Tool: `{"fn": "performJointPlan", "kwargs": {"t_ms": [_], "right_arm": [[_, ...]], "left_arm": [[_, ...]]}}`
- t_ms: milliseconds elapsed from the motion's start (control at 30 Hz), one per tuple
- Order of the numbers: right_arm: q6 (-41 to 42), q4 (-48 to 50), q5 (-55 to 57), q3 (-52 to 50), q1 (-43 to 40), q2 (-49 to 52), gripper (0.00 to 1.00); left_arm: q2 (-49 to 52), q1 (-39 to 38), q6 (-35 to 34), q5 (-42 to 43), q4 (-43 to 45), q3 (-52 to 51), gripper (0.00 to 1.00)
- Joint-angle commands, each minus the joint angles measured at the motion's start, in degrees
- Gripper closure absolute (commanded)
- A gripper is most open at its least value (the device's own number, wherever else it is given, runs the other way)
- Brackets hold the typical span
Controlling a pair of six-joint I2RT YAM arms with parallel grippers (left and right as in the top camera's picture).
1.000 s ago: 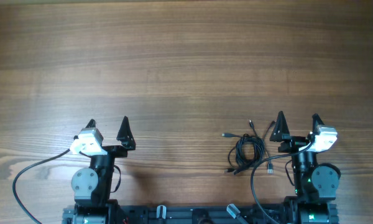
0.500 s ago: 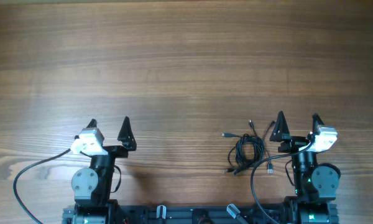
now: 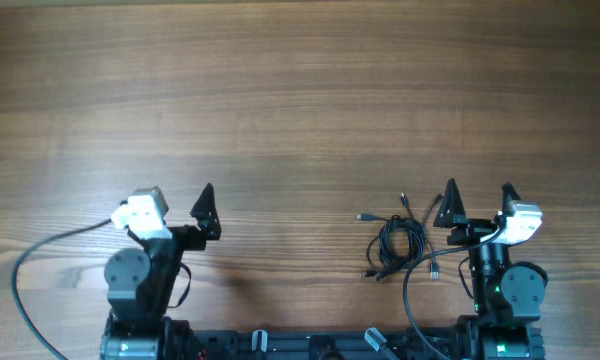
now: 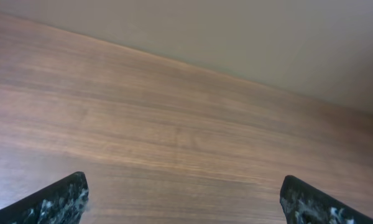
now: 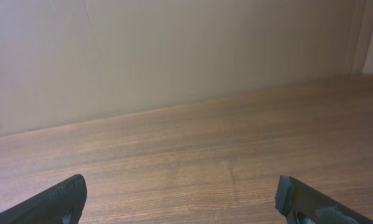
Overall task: Untangle cables
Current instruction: 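Reach the left gripper over to the black cable bundle and grasp it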
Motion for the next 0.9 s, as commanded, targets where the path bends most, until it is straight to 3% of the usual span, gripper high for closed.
{"fn": "performJointPlan", "kwargs": {"t_ms": [0,200,367,533,667,867], "right_arm": [[-1.0,0.3,-0.5,-0.1,0.3,0.0,0.00],[-1.0,0.3,-0.5,-0.1,0.3,0.0,0.00],[-1.0,0.3,-0.5,-0.1,0.3,0.0,0.00],[-1.0,0.3,-0.5,-0.1,0.3,0.0,0.00],[-1.0,0.3,-0.5,-0.1,0.3,0.0,0.00],[-1.0,0.3,-0.5,-0.1,0.3,0.0,0.00]], "left_arm": [[8.5,0.5,-0.1,5.1,-2.8,8.7,0.00],[25.7,-4.4,0.4,6.4,-18.6,27.4,0.00],[40.6,-16.2,0.5,0.5,-27.7,38.9,0.00],[49.7,-27.4,0.2,-0.8,-27.3,40.0,0.00],[56.8,-37.1,-4.5,-3.8,-26.2,40.0,0.00],[60.8,-43.7,-4.5,-4.0,-20.7,40.0,0.00]]}}
